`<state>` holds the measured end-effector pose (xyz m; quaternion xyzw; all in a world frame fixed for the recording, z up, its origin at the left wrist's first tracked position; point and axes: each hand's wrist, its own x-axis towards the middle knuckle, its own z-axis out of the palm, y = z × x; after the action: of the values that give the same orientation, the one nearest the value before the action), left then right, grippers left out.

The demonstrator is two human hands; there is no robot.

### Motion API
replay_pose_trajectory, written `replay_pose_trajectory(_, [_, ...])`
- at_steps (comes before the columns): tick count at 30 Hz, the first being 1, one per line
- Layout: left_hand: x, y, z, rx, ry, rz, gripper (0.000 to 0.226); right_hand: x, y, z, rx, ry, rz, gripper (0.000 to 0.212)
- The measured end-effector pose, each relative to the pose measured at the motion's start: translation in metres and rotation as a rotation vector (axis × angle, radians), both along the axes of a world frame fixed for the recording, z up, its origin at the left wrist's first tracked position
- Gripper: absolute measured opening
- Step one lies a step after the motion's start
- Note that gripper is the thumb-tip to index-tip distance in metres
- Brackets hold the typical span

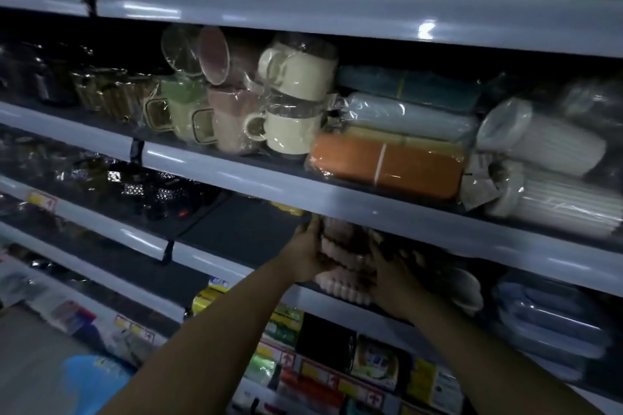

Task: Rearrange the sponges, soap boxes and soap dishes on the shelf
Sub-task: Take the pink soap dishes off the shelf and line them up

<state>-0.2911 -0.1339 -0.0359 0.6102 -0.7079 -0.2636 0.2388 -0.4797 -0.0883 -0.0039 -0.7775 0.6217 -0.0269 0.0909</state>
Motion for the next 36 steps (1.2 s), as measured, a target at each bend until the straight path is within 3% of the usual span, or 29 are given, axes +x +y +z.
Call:
replay_pose_trajectory(4, [0.027, 0.025, 0.006, -0.090, 0.106, 0.169, 0.112, 0.019, 0.002, -0.007, -0.077, -0.457, 0.090, 0.070])
replay_pose_trajectory(7, [0.068, 0.063, 0.009, -0.172, 0.128, 0.228, 0.089, 0.052, 0.013, -0.004, -0.061, -0.487, 0.159, 0.048])
replay_pose_trajectory(10, [0.121, 0.111, -0.013, -0.149, 0.123, 0.372, 0.058, 0.096, 0.033, -0.015, -0.063, -0.418, 0.291, 0.047])
replay_pose_trajectory(14, [0.173, 0.188, -0.044, -0.097, 0.041, 0.602, 0.039, 0.154, 0.076, -0.050, -0.109, -0.360, 0.447, 0.050])
replay_pose_trajectory(18, [0.202, 0.271, -0.104, 0.021, 0.108, 0.776, 0.047, 0.204, 0.122, -0.102, 0.023, -0.290, 0.602, 0.044])
replay_pose_trajectory(25, [0.179, 0.394, -0.228, 0.327, 0.137, 1.026, 0.047, 0.234, 0.190, -0.229, 0.309, -0.137, 0.781, 0.062])
replay_pose_trajectory(31, [0.122, 0.437, -0.323, 0.523, 0.187, 1.171, 0.059, 0.208, 0.213, -0.344, 0.539, -0.042, 0.849, 0.060])
replay_pose_trajectory(36, [0.086, 0.446, -0.392, 0.556, 0.212, 1.249, 0.061, 0.189, 0.212, -0.417, 0.560, 0.054, 0.886, 0.068])
